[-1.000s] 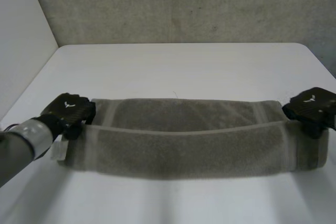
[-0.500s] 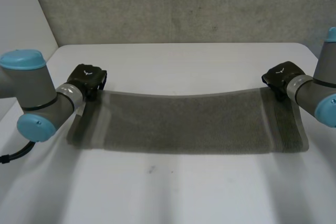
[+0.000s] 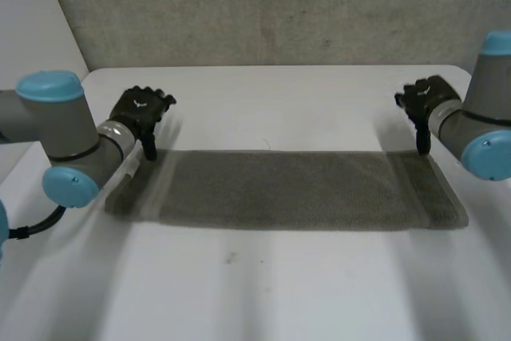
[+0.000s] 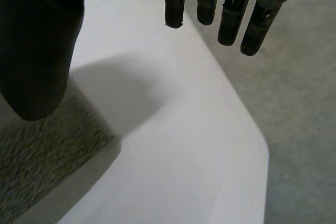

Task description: Fold the towel.

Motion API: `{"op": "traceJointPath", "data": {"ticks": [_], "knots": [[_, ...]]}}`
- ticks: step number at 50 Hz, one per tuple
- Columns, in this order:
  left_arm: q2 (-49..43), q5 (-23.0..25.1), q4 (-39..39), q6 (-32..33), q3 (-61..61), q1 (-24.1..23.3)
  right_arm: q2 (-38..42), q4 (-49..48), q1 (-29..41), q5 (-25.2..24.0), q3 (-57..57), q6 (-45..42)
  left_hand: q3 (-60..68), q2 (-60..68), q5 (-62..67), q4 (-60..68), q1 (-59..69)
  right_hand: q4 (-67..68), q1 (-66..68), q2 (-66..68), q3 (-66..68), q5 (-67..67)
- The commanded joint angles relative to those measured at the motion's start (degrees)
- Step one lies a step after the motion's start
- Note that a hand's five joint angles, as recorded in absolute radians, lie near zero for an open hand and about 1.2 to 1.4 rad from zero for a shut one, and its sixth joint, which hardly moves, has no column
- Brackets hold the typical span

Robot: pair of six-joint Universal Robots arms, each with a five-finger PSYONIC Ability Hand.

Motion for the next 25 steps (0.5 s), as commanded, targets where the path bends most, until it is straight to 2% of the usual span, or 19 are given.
{"op": "traceJointPath", "data": {"ticks": [1, 3, 4, 6, 9, 11, 15, 17, 25], "knots": [[9.65, -0.57, -0.65, -3.98, -7.23, -0.21, -11.74, -1.32, -0.56, -1.16, 9.17, 6.59, -0.96, -0.87, -2.49, -1.06, -1.31, -4.86, -4.04, -4.09, -3.98, -3.45], [14.11, -0.40, -0.57, -4.68, -12.65, -0.12, -18.30, -3.68, -0.74, -1.95, 18.08, 7.55, -0.96, -0.87, -2.49, -1.06, -1.31, -4.86, -4.04, -4.09, -3.98, -3.45], [14.13, -0.40, -0.57, -4.68, -12.68, -0.12, -18.33, -3.69, -0.74, -1.95, 18.13, 7.55, -0.96, -0.87, -2.49, -1.06, -1.31, -4.86, -4.04, -4.09, -3.98, -3.45], [18.41, -0.22, -0.48, -4.68, -18.71, -0.21, -24.90, -7.45, -0.74, -2.48, 28.80, 7.46, -0.96, -0.87, -2.49, -1.06, -1.31, -4.86, -4.04, -4.09, -3.98, -3.45], [20.63, -0.13, -0.39, -4.77, -22.00, -0.21, -27.91, -9.32, -1.09, -2.65, 33.95, 7.55, -0.96, -0.87, -2.49, -1.06, -1.31, -4.86, -4.04, -4.09, -3.98, -3.45], [24.57, -0.05, 0.57, -4.86, -28.03, -0.21, -32.11, -12.99, -2.93, -3.09, 43.31, 7.47, -0.96, -0.87, -2.49, -1.06, -1.31, -4.86, -4.04, -4.09, -3.98, -3.45], [27.49, -0.05, 2.25, -5.47, -32.90, -0.12, -34.42, -15.56, -5.05, -4.41, 50.74, 7.46, -0.96, -0.87, -2.49, -1.06, -1.31, -4.86, -4.04, -4.09, -3.98, -3.45], [29.50, -0.05, 4.17, -7.05, -36.83, -0.03, -34.86, -17.39, -6.97, -6.59, 56.69, 7.55, -0.96, -0.87, -2.49, -1.06, -1.31, -4.46, -3.64, -3.68, -3.57, -3.04], [33.11, 0.13, 6.99, -11.45, -41.77, 0.58, -33.81, -24.68, -12.60, -13.54, 64.88, 7.55, -0.96, -0.87, -2.49, -1.06, -1.31, -0.59, 0.23, 0.19, 0.30, 0.83]]}}
